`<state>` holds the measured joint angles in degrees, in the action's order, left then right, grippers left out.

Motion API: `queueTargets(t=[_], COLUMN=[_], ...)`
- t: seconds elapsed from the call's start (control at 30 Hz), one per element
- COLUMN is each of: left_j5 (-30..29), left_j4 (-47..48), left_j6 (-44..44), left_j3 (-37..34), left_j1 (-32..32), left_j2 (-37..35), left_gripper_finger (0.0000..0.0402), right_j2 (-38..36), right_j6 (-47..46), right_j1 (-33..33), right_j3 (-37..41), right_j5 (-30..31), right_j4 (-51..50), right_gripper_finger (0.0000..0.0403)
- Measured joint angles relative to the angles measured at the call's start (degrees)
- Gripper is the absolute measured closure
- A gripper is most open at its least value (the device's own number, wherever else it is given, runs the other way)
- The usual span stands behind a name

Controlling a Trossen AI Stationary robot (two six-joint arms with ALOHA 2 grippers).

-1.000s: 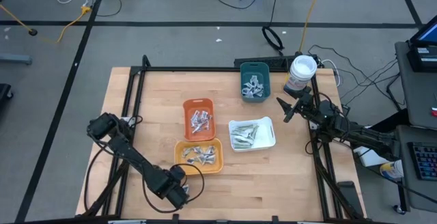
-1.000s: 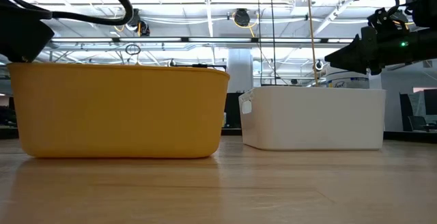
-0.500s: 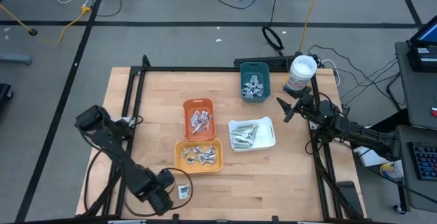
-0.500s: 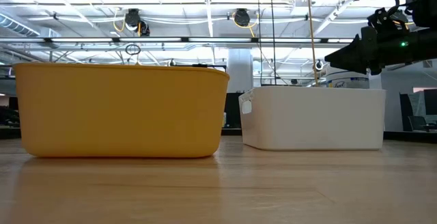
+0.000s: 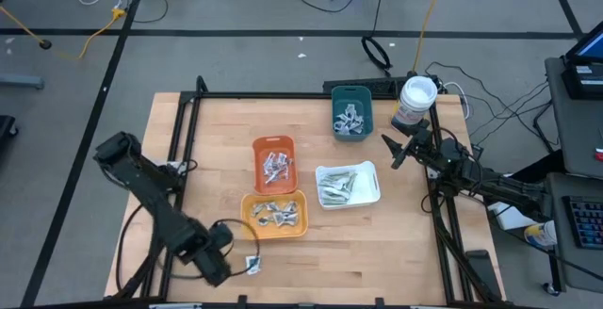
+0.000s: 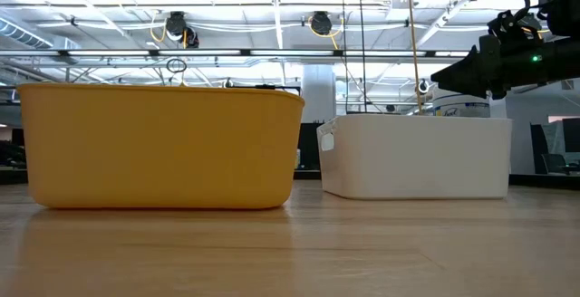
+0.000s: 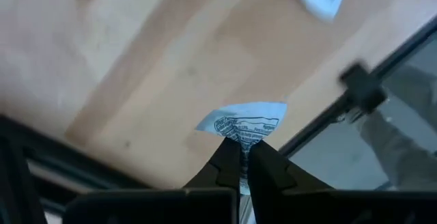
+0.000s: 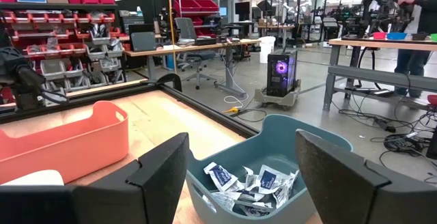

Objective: Pick & Place First Aid Supplies
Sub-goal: Put the gray sachet into the yellow bin

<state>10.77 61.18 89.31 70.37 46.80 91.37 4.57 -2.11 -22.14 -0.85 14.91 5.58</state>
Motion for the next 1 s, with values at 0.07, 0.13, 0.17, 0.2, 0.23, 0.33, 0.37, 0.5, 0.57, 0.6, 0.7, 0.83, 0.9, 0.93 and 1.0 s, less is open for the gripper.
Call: queueTargets(t=[0.07,0.13,0.17,0.2,0.23,0.33,0.37,0.5,0.57,0.6,0.7,0.83,0.9,0.93,1.0], left_j5=[-0.02,0.08,-0.01,-0.04,-0.14,0.16,0.20,0.40,0.65,0.65,0.68,-0.50,-1.65,-1.91,-2.82], left_j4=[0.16,0.19,0.33,0.45,0.55,1.42,2.28,5.90,7.20,7.80,8.08,7.87,7.90,7.80,7.79], left_j6=[-2.54,-5.86,-7.71,-9.44,-11.08,-16.04,-17.47,-22.36,-24.43,-25.35,-26.76,-27.31,-27.40,-27.49,-27.62], left_j3=[0.55,1.97,2.85,3.69,4.70,8.20,9.45,14.39,16.74,17.73,19.87,20.09,20.09,20.09,20.09], left_j1=[-3.32,-7.30,-9.27,-11.08,-12.93,-18.08,-19.57,-25.06,-27.26,-28.15,-30.37,-31.69,-32.06,-32.26,-32.65], left_j2=[0.14,0.80,1.25,1.67,2.13,4.06,4.85,7.91,9.43,10.00,11.62,14.20,15.71,16.43,17.72], left_gripper_finger=[0.0394,0.0393,0.0392,0.0393,0.0394,0.0394,0.0394,0.0394,0.0394,0.0394,0.0394,0.0394,0.0394,0.0394,0.0394], right_j2=[0.01,0.01,0.01,0.00,0.00,0.00,0.01,0.01,0.01,0.00,0.00,-0.01,0.01,-0.01,-0.01], right_j6=[0.00,0.00,0.00,-0.01,-0.01,-0.01,0.00,0.00,0.00,-0.01,-0.02,-0.02,0.00,-0.02,0.00], right_j1=[-0.01,-0.01,-0.01,0.01,0.01,0.00,0.01,0.01,-0.01,0.00,0.00,0.01,0.01,0.00,0.01], right_j3=[0.00,0.01,-0.01,0.00,-0.01,0.00,-0.01,0.01,0.01,-0.01,-0.01,0.01,-0.01,0.00,-0.01], right_j5=[-0.01,0.01,0.01,0.00,0.00,0.00,0.00,0.01,0.00,0.00,0.01,-0.01,0.00,0.00,0.01], right_j4=[0.00,0.00,0.00,0.00,0.00,0.00,0.00,0.00,0.00,0.00,0.00,0.00,0.00,0.00,0.00], right_gripper_finger=[0.0140,0.0140,0.0140,0.0140,0.0140,0.0140,0.0140,0.0140,0.0140,0.0140,0.0140,0.0140,0.0140,0.0140,0.0140])
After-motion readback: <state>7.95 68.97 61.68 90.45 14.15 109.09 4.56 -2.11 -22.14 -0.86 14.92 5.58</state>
